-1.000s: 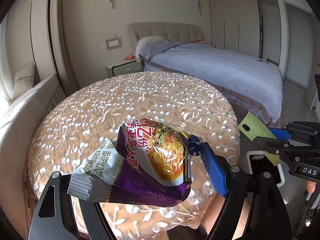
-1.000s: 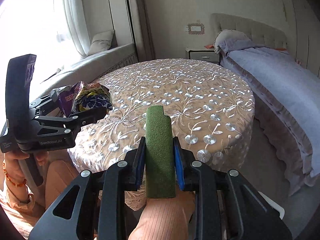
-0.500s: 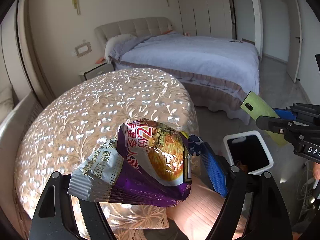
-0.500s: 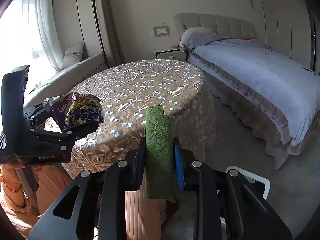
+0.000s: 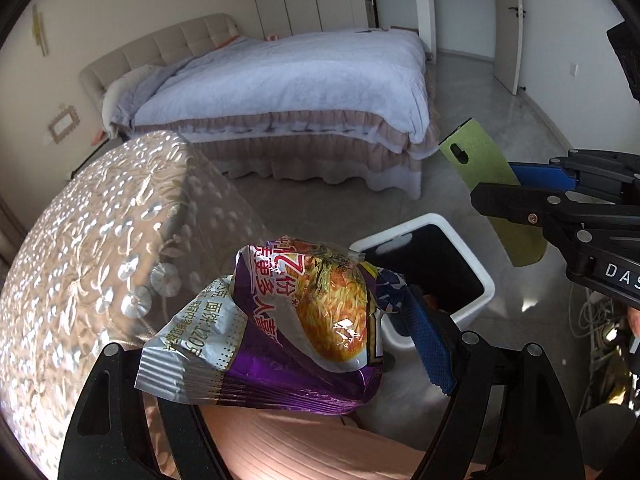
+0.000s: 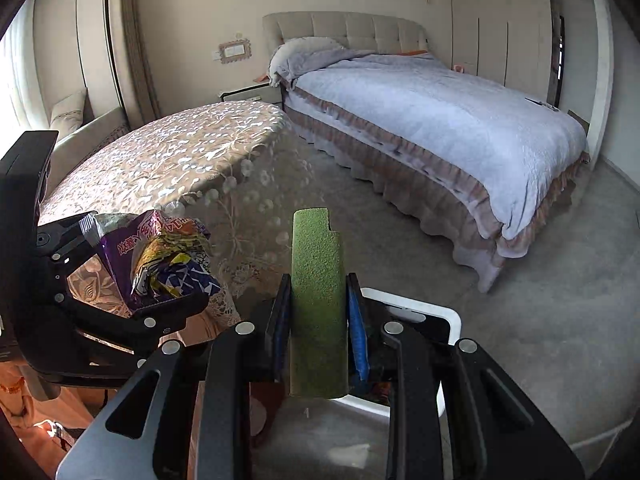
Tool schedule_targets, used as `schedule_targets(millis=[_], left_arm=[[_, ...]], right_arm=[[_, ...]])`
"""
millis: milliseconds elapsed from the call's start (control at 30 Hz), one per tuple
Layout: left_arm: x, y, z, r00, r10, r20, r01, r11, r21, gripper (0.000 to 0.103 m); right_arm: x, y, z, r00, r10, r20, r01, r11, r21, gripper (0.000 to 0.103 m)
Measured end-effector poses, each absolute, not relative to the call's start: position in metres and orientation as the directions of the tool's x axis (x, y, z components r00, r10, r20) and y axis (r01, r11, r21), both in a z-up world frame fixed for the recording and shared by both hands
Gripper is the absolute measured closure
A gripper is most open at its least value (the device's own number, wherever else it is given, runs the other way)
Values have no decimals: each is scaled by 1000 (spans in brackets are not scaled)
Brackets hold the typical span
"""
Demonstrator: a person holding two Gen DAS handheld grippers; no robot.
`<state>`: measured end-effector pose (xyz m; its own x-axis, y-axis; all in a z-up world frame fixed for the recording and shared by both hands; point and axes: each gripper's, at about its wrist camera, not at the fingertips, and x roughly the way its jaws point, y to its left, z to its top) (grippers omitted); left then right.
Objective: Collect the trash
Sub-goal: 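Carry the purple bag and green tube over the bin and open both tools, then move both tools back from the bin to the table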
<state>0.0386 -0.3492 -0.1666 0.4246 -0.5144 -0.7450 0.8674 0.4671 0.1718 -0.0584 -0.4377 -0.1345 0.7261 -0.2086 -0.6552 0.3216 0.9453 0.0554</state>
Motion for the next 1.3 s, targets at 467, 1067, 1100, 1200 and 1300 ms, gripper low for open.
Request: schedule_targets(millis=[467,1067,1100,1200,1300], left_arm=[[51,-449,-251,236,-445,-864,943,320,92,25],[36,-484,-320,159,-345,-925,975,200,93,5],[37,-483,-317,160,-351,-923,975,205,92,5],[38,-478,-302,184,-379,-907,970,220,105,5],[39,-468,-281,227,-412,-883,960,246,132,5]], right_arm=[[-48,-526,-214,602,-203,-772,457,880,125,76],[-52,-549,-287,411,-256,-875,542,840,9,5],[-52,-551,-288,413,-255,-874,542,840,11,5],[-54,-549,-281,432,-258,-864,540,841,19,5],[-54,-545,-269,462,-278,-842,538,843,17,5]])
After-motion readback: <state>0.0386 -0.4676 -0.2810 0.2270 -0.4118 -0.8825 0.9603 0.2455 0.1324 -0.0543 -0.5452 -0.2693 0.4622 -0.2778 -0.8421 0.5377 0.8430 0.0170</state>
